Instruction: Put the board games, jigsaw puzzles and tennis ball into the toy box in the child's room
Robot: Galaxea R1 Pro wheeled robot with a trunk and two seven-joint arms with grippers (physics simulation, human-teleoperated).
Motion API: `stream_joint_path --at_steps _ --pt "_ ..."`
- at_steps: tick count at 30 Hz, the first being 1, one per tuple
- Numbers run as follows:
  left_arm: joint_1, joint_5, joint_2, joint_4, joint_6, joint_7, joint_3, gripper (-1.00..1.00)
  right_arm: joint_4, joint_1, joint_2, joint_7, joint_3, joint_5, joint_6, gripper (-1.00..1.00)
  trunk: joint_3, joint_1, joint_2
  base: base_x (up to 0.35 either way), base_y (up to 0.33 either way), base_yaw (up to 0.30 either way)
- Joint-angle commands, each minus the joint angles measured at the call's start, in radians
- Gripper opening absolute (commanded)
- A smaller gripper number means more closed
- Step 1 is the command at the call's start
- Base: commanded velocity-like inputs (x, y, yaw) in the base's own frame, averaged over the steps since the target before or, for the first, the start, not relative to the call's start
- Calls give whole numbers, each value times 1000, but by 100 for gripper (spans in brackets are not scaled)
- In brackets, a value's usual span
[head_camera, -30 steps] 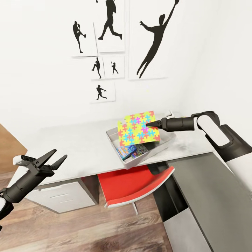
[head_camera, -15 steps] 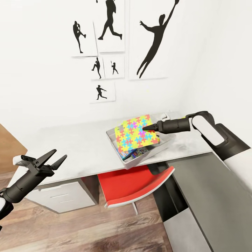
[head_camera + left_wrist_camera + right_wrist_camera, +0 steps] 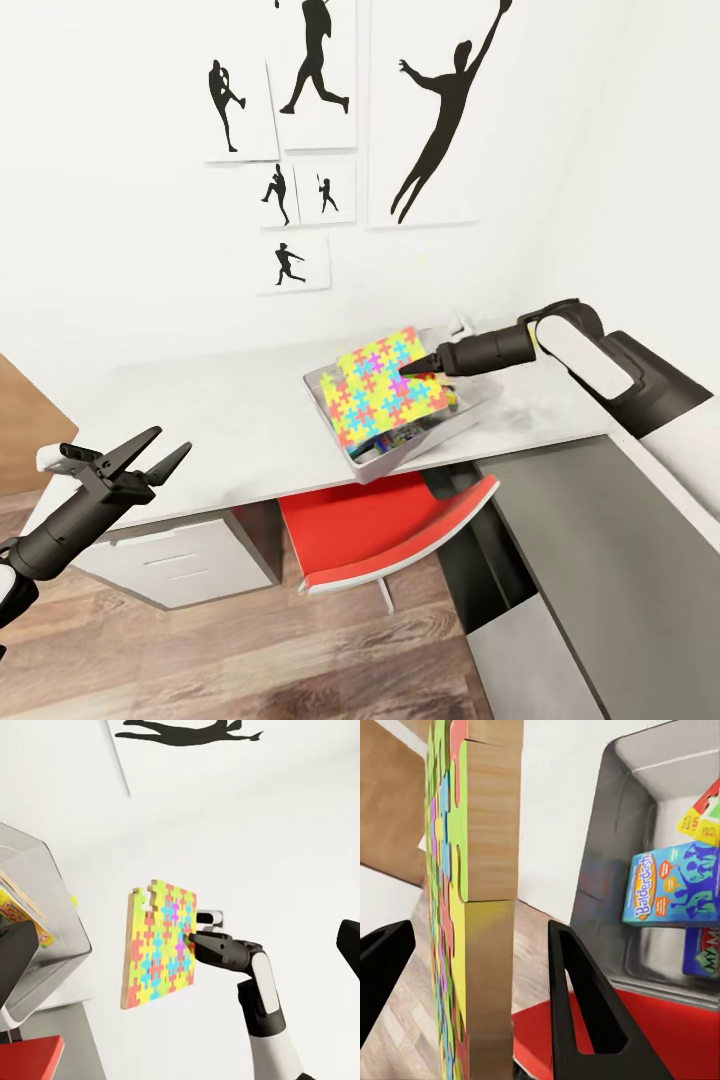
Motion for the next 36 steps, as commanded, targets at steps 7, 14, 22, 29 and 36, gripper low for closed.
stream_joint_path --at_steps 7,14,22,29,36 --pt "-1 6 0 0 7 0 0 100 19 -43 -1 77 21 13 0 -100 -2 1 -2 0 0 0" --pt "-1 6 0 0 6 -1 1 100 68 -81 1 123 70 34 0 -100 -2 1 -2 44 0 0" --pt "3 6 0 0 4 -15 1 100 83 -88 10 153 115 42 0 -100 -2 1 -2 244 0 0" --pt "5 6 0 0 3 -21 2 100 89 -84 14 160 152 49 0 -100 -2 1 -2 109 0 0" --pt "5 6 0 0 3 -22 2 100 106 -83 16 163 165 71 0 -100 -2 1 -2 24 0 0"
